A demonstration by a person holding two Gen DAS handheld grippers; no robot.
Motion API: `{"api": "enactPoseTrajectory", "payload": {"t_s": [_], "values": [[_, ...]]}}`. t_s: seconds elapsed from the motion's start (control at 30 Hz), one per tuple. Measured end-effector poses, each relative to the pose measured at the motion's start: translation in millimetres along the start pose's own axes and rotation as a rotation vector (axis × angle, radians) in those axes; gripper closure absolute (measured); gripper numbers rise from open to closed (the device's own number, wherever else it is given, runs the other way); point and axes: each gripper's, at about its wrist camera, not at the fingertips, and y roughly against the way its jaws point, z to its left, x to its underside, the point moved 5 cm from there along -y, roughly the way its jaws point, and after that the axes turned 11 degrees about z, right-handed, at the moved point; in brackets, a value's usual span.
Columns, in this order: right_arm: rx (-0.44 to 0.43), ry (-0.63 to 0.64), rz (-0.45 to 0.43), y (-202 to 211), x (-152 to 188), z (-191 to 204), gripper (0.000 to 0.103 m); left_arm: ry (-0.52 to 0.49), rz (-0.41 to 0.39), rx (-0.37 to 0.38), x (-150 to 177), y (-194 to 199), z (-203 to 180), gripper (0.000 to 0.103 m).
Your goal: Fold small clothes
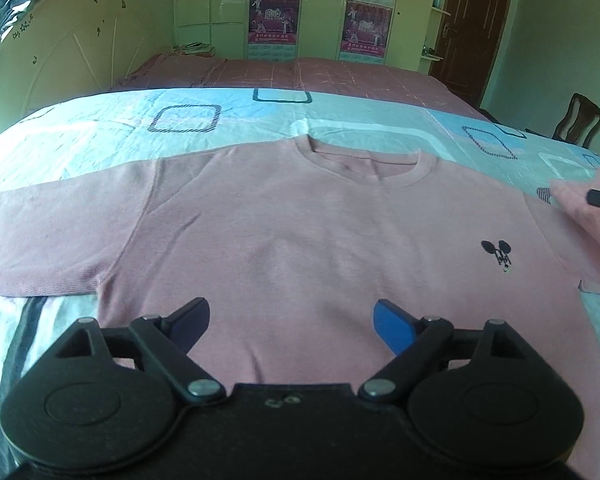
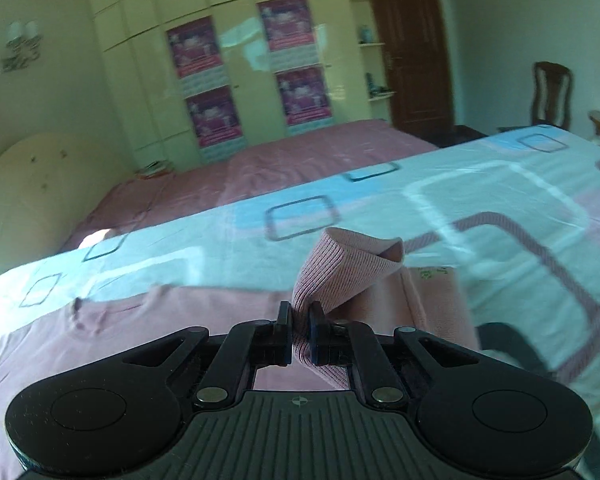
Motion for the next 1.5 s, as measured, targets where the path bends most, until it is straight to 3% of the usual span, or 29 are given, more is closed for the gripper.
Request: {"api": "enactPoseTrajectory", "payload": {"t_s": [0.17, 0.27, 0.33, 0.43, 0.47, 0.57, 0.63, 0.7, 0.9, 0.97, 1.03, 1.07, 1.13, 1.23, 1.33, 1.5], "values": [[-0.133, 0.205, 0.097, -47.7, 36.5, 133.8, 0.096, 0.027, 0.007, 0.003, 11.4, 6.2, 43.0, 0.015], [-0.154, 0.305, 0.189, -80.6, 68.5, 186.2, 0.096, 0.047, 0.019, 0.021, 16.9, 5.5, 57.1, 0.015], [-0.131, 0.332, 0.228, -96.1, 84.4, 199.6, 0.096, 0.043, 0.027, 0.052, 18.4, 4.9, 61.3, 0.012], [-0.111, 0.388, 0.219, -93.8, 92.2, 197.3, 0.07, 0.024, 0.018, 0.104, 15.1, 3.3, 56.5, 0.006], [-0.104, 0.405, 0.203, -88.6, 93.7, 196.8, 0.056, 0.014, 0.013, 0.127, 12.0, 1.5, 51.3, 0.006], [-0.076, 0.383, 0.199, -75.9, 93.5, 176.9, 0.055, -0.022, 0.009, 0.203, -2.1, -15.2, 26.0, 0.015], [-0.045, 0.312, 0.19, -65.2, 90.7, 148.9, 0.056, -0.028, 0.028, 0.264, -13.0, -32.1, 5.9, 0.035], [0.009, 0.235, 0.188, -50.6, 88.8, 113.7, 0.069, -0.021, 0.042, 0.313, -23.3, -48.3, -12.3, 0.042], [0.123, 0.048, 0.211, -24.6, 93.6, 19.8, 0.07, 0.027, 0.096, 0.352, -47.2, -95.9, -49.6, 0.04], [0.149, -0.005, 0.213, -17.3, 94.3, -4.6, 0.07, 0.031, 0.092, 0.351, -56.4, -104.6, -59.3, 0.044], [0.155, -0.03, 0.209, -14.9, 94.2, -17.5, 0.07, 0.01, 0.099, 0.319, -64.3, -113.2, -68.7, 0.069], [0.158, -0.04, 0.212, -13.3, 95.3, -23.3, 0.07, -0.003, 0.103, 0.312, -67.1, -115.4, -72.0, 0.072], [0.153, -0.065, 0.216, -16.3, 94.0, -33.4, 0.07, -0.019, 0.082, 0.32, -73.2, -110.4, -74.8, 0.098], [0.137, -0.091, 0.208, -15.3, 92.9, -41.0, 0.07, -0.005, -0.029, 0.31, -83.7, -81.2, -60.1, 0.098], [0.131, -0.102, 0.202, -18.0, 91.2, -44.7, 0.07, -0.01, -0.081, 0.217, -85.2, -66.4, -31.1, 0.098], [0.12, -0.091, 0.204, -18.9, 88.6, -45.9, 0.07, 0.036, 0.023, 0.202, -65.5, -90.0, -2.1, 0.098]]}}
